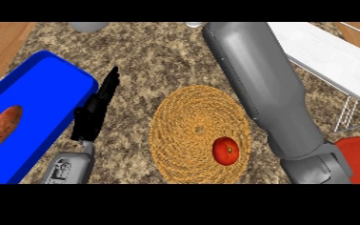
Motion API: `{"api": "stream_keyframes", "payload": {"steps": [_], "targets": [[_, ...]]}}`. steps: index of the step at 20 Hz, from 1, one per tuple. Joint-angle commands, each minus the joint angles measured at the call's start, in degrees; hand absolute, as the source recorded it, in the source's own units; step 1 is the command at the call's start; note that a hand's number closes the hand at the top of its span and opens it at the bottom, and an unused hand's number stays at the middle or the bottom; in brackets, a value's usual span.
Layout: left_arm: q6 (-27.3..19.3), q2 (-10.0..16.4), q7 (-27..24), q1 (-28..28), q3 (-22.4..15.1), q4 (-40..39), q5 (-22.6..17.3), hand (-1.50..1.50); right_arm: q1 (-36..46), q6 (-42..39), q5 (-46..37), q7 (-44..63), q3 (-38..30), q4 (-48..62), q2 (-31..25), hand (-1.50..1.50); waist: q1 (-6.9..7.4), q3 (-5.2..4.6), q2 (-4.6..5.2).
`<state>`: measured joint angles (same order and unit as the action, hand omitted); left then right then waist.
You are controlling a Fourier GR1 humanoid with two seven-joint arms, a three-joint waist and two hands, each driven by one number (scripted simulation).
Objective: Pick the squash from the placemat and place it in the tiered shelf
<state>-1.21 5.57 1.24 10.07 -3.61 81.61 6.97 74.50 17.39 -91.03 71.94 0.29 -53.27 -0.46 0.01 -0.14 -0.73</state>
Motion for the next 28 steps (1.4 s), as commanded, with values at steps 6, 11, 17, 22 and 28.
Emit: {"api": "stream_keyframes", "payload": {"steps": [6,11,17,22,28], "targets": [[0.8,0.8,0.6,0.3,0.6,0.7,-0.3,0.00,6.5,-10.8,-10.6,13.3,-6.3,-2.0,0.0,1.50,0.13,0.06,0.37],[1.9,1.3,1.7,-0.5,1.4,2.4,-1.8,0.00,6.1,-12.2,-13.1,7.9,-10.6,-4.7,-4.0,1.50,0.00,0.10,0.45],[0.6,0.0,-0.4,0.4,1.2,-0.3,-0.6,0.00,5.1,-14.7,-15.7,3.4,-13.2,-6.6,-4.5,1.50,-0.10,0.09,0.67],[1.8,0.2,2.0,-0.6,0.1,2.7,-0.9,0.00,0.9,-16.1,-18.1,-1.7,-14.1,-7.7,-7.1,1.50,0.00,0.13,0.56],[0.6,-0.6,1.7,1.5,0.1,1.5,0.4,0.00,-2.2,-11.0,-19.4,-4.2,-16.4,-2.9,-9.9,1.50,0.55,0.13,0.93]]}}
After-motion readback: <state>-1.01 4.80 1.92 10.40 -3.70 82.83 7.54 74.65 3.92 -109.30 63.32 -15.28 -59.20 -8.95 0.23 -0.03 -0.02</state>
